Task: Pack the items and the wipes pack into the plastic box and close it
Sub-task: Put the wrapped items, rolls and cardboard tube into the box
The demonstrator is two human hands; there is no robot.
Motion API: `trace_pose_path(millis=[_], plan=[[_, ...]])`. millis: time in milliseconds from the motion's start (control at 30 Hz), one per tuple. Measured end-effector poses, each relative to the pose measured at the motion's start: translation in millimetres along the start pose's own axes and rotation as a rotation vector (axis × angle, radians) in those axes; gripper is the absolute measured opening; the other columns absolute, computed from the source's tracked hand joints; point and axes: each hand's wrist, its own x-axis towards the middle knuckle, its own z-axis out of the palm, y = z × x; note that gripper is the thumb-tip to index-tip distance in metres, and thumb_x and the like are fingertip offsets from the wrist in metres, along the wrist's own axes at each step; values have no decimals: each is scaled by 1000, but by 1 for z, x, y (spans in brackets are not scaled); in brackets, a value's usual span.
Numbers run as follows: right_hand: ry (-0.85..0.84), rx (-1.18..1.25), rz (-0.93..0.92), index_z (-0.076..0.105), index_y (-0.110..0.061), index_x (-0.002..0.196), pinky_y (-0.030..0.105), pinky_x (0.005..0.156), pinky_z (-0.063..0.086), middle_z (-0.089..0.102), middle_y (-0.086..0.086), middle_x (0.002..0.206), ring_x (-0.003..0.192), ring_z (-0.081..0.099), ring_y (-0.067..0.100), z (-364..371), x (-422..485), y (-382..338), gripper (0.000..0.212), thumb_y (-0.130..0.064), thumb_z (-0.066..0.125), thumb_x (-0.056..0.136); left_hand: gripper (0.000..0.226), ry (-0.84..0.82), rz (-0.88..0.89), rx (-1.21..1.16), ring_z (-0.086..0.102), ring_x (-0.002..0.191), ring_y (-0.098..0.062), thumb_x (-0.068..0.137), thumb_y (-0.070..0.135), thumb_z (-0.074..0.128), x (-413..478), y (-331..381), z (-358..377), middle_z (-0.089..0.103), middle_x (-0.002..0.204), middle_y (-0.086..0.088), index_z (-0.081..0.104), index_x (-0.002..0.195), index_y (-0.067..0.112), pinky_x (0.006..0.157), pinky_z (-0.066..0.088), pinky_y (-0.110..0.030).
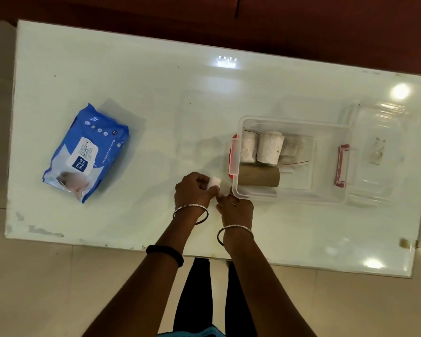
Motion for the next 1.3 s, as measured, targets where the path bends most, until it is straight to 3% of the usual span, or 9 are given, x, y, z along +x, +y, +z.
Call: trace_pose_path(millis=[100, 200, 300, 533, 667, 933, 1167, 1233, 1300], plan=[[-107, 212, 33, 70, -14, 86, 36, 82, 57, 67, 4, 75, 76, 63, 19, 4, 0, 3, 11, -3, 70, 84, 33, -6, -21, -4, 66, 75, -15, 68, 32, 82, -1, -8, -10, 73, 85, -1, 73, 94, 14, 73, 51, -25], [-197, 301, 41, 71, -6, 97, 19, 72, 57, 70, 7, 84, 78, 67, 13, 6, -9, 6, 11, -3, 68, 86, 24, -39, -75, -127, 69, 77, -19, 68, 26, 82, -8, -18, -27, 68, 75, 3, 72, 88, 18, 78, 56, -30], [-266, 359, 62, 72, -7, 97, 18, 73, 58, 72, 13, 94, 83, 70, 14, 7, -25, 6, 11, -6, 69, 87, 23, -75, -82, -265, 72, 83, -24, 66, 19, 85, -21, -25, -48, 71, 80, 0, 71, 84, 20, 83, 58, -44], [-358, 398, -77, 77, -16, 96, 24, 80, 57, 78, 6, 99, 98, 73, 18, -4, -71, -15, 17, -16, 77, 80, 25, 35, 24, -330, 74, 71, -23, 63, 26, 87, -51, -2, -78, 72, 72, -5, 68, 76, 16, 74, 61, -45], [-266, 386, -179, 76, -17, 95, 23, 76, 58, 79, 4, 91, 89, 74, 16, -21, -83, -39, 29, -24, 83, 68, 9, -24, 147, -434, 74, 80, -19, 79, 21, 74, -68, 21, -80, 76, 83, -3, 76, 85, 16, 73, 62, -36], [-127, 232, -447, 74, -20, 96, 23, 74, 58, 78, 3, 91, 85, 75, 18, -94, -58, -74, 27, -17, 85, 71, 19, -265, 347, -561, 71, 98, -17, 95, 12, 55, -89, 76, -43, 75, 100, -2, 71, 104, 12, 79, 60, -33], [337, -56, -479, 71, -22, 103, 27, 79, 57, 75, 0, 87, 77, 71, 11, -167, 9, -96, 28, -27, 79, 77, 17, -85, 305, -446, 72, 85, -20, 90, 9, 58, -84, 103, 8, 75, 86, -4, 72, 97, 17, 81, 59, -43], [417, -192, -493, 72, -17, 104, 20, 79, 52, 76, 2, 89, 77, 72, 12, -176, 26, -104, 27, -27, 76, 79, 16, -13, 319, -366, 72, 83, -16, 89, 9, 59, -81, 105, 18, 75, 84, -1, 72, 94, 17, 81, 59, -38], [438, -308, -513, 72, -16, 101, 23, 81, 48, 77, 4, 92, 82, 73, 18, -176, 39, -110, 23, -29, 72, 82, 16, 59, 346, -266, 71, 80, -10, 88, 10, 60, -77, 105, 25, 75, 83, 3, 73, 92, 18, 77, 56, -20]])
